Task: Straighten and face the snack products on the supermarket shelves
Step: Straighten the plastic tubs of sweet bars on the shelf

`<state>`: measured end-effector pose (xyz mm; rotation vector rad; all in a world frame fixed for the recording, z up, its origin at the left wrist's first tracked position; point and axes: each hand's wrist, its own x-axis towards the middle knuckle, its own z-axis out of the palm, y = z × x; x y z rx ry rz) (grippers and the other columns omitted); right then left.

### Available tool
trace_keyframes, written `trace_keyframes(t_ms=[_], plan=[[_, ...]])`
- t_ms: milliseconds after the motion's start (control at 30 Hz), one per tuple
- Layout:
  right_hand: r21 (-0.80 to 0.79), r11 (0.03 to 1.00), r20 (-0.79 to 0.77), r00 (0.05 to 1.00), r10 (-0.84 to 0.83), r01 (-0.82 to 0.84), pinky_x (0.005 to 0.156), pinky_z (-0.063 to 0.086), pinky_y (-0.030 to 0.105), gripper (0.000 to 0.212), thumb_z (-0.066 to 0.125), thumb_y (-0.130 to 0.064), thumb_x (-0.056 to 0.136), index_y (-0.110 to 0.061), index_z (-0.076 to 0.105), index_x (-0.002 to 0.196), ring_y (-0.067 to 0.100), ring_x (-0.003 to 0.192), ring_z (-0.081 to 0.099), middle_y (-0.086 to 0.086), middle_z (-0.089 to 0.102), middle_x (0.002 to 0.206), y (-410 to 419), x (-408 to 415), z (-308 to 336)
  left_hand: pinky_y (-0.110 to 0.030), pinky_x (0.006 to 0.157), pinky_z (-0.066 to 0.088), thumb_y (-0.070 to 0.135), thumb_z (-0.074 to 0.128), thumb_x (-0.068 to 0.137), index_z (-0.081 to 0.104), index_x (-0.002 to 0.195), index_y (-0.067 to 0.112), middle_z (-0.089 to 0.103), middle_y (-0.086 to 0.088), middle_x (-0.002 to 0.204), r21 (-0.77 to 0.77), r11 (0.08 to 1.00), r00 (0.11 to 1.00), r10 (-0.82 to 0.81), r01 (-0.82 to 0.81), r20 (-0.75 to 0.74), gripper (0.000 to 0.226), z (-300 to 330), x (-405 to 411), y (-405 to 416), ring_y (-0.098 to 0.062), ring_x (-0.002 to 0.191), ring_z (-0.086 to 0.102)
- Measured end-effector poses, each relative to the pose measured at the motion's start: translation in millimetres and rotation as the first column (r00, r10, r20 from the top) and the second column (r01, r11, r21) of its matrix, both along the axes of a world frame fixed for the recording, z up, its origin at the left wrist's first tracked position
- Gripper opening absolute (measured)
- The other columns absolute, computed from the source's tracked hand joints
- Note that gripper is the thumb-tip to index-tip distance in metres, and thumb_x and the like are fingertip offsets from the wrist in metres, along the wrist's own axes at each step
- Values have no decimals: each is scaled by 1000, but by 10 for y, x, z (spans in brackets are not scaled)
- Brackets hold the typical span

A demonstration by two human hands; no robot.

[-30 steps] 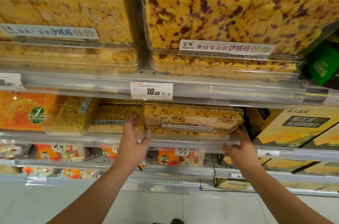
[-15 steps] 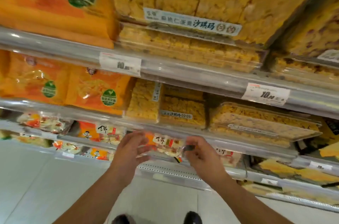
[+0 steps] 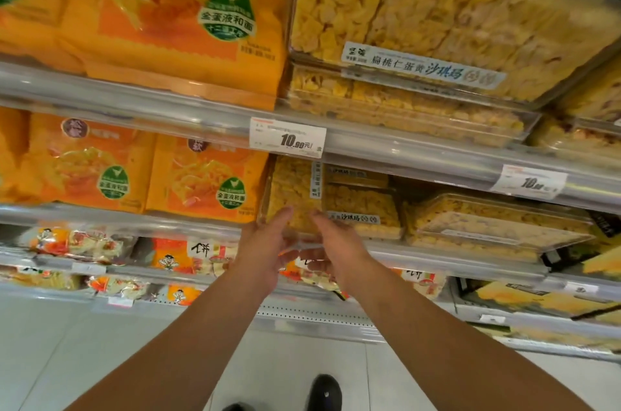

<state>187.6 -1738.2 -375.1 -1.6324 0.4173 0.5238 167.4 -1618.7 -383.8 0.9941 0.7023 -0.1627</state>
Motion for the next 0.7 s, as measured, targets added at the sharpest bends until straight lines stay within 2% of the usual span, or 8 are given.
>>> trace_keyframes(t_ms=[100,200,333,433,500,567,633,700], plan=[[-22,991,-14,991,133,-133,58,54,31,36,60,-61,80,-29,66,95,19,72,68,1,73,90,73,-152,1,-31,49,47,20,76,80,58,117,2,67,-27,107,128,987,995,94,-98,42,45,2,-82,66,-29,68,62],[-104,971,25,976,217,-213,54,53,26,42,70,-62,66,-32,63,94,13,75,66,-5,70,92,49,-263,75,-41,61,55,4,74,78,66,100,3,71,-23,96,197,975,988,72,-99,140,23,16,-228,233,-37,75,70],[-282,942,260,930,259,-183,56,51,17,21,76,-28,78,-41,61,87,0,74,67,-17,69,92,-314,-62,360,-19,40,47,0,80,71,59,111,12,69,-3,94,344,936,973,-11,-70,230,47,87,-241,431,-5,61,68],[-722,685,335,817,469,-97,72,55,29,27,67,-26,85,-31,58,110,11,83,65,-3,67,101,-677,191,576,-26,43,47,-4,80,68,58,112,19,57,3,82,522,853,945,-153,-20,287,55,163,-110,525,-6,59,62],[-896,439,237,769,594,-63,69,55,34,29,62,-31,89,-16,57,113,16,75,62,4,65,91,-848,310,691,-46,68,56,-5,81,67,59,117,26,60,-10,90,597,802,916,-250,15,313,63,217,-19,599,-25,81,64],[-962,258,99,757,646,-94,62,54,32,23,56,-34,94,-14,57,106,16,69,61,2,61,80,-955,406,796,-56,89,52,-2,82,67,57,121,32,63,-21,106,613,789,895,-299,38,330,69,255,62,688,-37,100,62],[-975,117,-67,746,662,-191,58,52,27,20,49,-35,97,-17,56,100,12,65,59,-2,58,75,-1030,529,866,-55,91,52,-1,83,67,59,115,42,65,-16,111,646,762,883,-332,44,331,69,274,131,771,-35,104,62],[-954,77,-169,732,660,-289,70,56,32,20,47,-33,99,-15,56,101,15,74,62,0,61,83,-1058,663,845,-48,88,55,-4,81,69,61,109,47,69,-7,108,661,749,867,-360,47,346,68,269,191,828,-28,102,65]])
